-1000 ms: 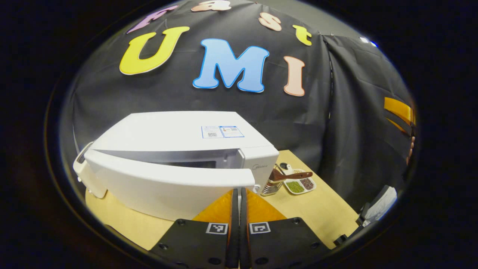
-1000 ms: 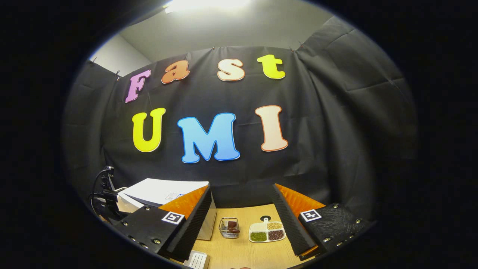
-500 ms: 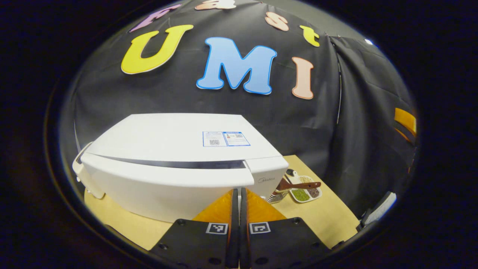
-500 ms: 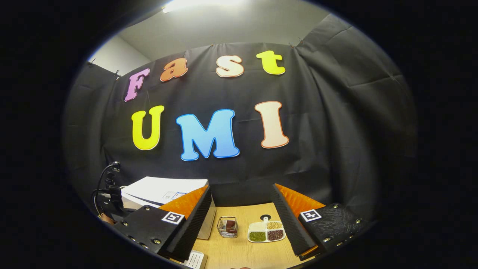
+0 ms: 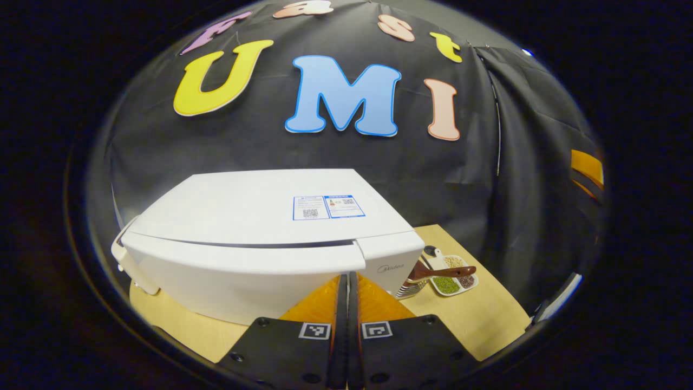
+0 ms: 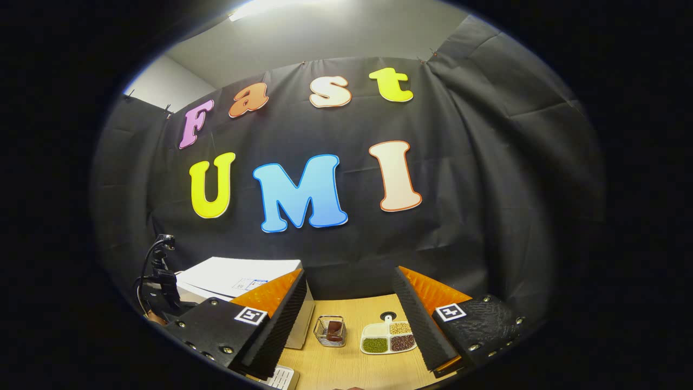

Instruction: Open the microwave oven with the left hand, put the food in, and close the microwave oven.

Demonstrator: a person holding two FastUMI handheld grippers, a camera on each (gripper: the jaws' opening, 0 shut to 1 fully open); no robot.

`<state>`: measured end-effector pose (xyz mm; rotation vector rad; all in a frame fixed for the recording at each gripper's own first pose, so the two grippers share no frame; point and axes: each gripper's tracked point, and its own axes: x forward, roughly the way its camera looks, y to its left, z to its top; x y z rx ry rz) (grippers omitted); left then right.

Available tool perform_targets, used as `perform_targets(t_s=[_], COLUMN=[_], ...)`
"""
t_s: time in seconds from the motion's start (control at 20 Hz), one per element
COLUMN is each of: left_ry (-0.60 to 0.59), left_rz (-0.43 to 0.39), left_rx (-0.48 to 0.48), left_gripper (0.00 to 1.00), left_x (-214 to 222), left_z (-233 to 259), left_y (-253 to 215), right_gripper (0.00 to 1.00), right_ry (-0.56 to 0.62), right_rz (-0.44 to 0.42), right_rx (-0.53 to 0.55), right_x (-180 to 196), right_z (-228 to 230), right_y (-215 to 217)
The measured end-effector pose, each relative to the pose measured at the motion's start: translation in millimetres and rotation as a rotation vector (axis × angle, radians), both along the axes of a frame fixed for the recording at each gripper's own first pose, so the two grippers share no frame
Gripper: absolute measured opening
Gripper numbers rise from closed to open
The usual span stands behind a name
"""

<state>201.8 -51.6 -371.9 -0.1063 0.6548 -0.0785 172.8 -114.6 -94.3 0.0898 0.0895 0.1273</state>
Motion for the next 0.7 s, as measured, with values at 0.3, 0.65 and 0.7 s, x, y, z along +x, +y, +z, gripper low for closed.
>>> perform_targets(t_s=[0.3, 0.65, 0.7], left_ry=[0.009, -0.141, -0.186], left_rz=[-0.003, 0.025, 0.031], left_rx=[0.009, 0.046, 0.060], left_gripper=[0.07, 0.07, 0.07], left_x=[8.9, -1.7, -7.4], left_z=[-3.1, 74.9, 101.1], left_y=[-2.7, 10.2, 18.2], right_gripper=[0.97, 0.97, 0.97], right_ry=[0.007, -0.023, -0.034], right_rz=[0.027, 0.011, 0.015], right_rx=[-0.005, -0.020, -0.022], right_x=[1.2, -15.6, -19.8], right_z=[-2.5, 17.6, 23.5], right_y=[2.5, 12.9, 20.0])
